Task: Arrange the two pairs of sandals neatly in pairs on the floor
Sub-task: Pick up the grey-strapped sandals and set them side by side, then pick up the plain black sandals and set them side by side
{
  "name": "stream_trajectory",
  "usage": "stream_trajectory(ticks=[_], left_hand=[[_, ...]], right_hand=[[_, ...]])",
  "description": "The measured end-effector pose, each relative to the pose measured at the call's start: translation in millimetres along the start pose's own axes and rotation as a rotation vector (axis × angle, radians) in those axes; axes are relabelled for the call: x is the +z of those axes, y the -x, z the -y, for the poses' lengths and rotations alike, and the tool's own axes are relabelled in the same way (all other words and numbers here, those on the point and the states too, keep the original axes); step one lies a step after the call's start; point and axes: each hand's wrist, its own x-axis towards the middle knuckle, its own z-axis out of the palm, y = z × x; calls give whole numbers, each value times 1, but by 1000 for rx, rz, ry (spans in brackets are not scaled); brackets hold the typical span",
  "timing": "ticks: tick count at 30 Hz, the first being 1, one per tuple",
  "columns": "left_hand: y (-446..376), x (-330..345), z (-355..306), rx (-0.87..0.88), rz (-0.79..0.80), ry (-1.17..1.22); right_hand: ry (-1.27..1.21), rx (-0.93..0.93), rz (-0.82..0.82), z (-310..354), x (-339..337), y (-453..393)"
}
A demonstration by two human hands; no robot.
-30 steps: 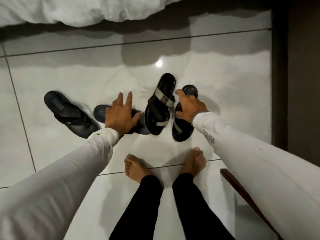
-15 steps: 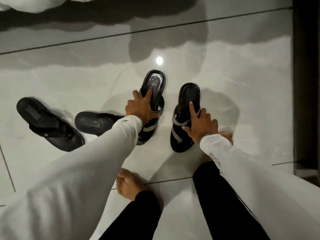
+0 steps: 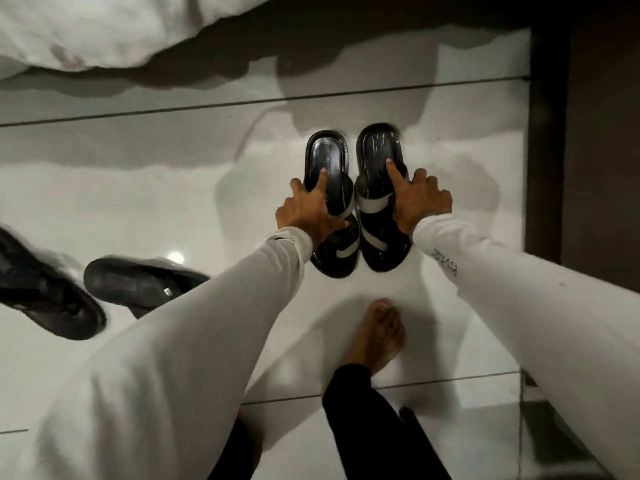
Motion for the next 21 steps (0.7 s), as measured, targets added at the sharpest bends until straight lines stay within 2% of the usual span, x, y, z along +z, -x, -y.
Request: stream_trajectory(ticks=[5, 11, 16, 21], left_hand=[[-4, 1, -18, -7, 3, 60], [-4, -11, -11, 20, 0, 186], [33, -20, 13, 28, 49, 401], [117, -30, 75, -31, 31, 244]], right_hand=[[15, -29, 7, -13, -21, -14], [27, -67, 42, -8, -18, 1], [-12, -84, 2, -4, -25, 40], [-7, -157, -21, 26, -36, 108]])
